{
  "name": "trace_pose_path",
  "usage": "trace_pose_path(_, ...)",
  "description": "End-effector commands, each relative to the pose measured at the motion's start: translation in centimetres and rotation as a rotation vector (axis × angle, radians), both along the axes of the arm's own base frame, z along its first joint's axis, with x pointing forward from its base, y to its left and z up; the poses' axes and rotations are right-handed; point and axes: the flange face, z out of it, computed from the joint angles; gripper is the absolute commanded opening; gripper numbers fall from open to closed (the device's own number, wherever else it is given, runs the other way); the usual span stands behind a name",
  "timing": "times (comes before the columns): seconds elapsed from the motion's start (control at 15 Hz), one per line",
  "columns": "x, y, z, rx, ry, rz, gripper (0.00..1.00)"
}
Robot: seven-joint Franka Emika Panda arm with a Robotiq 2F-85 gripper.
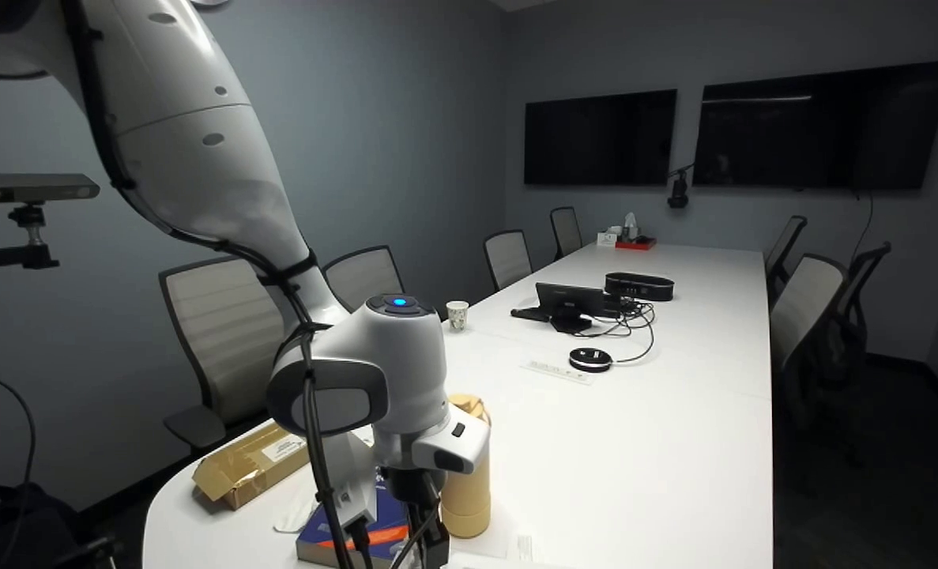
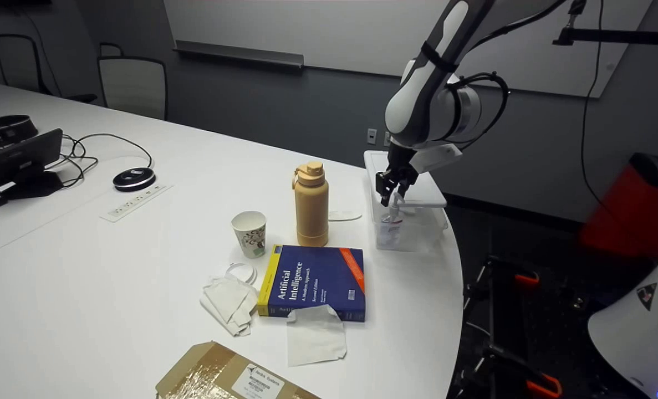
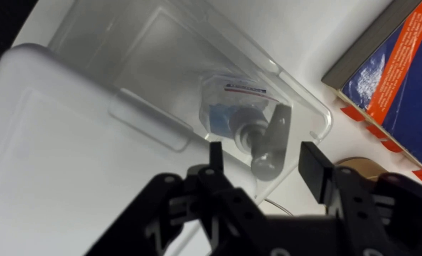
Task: Open the lid on the container then put the pump bottle in the container.
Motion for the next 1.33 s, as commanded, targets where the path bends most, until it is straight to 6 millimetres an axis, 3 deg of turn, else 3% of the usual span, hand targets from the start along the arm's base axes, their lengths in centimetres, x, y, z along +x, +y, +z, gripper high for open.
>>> trace_pose_path(0.0,0.4,1.1,1.4,-0.007,-0.005,0.027,0.92)
trace_pose_path(0.13,0.8,1.9,2.4,-0.015,0.001,0.055,1.00)
trace_pose_path(0.4,2.2,4.1,5.6,-0.025,0.054,0.125,1.00)
trace_pose_path(0.8,4.4,10.2,10.7,0.046,0.198,0.316,1.00)
trace_pose_path(1.0,5.2,12.3,12.0,0.075,0.241,0.366,1.00)
trace_pose_path(1.27,5.7,13.2,12.4,0.082,0.258,0.394,1.00)
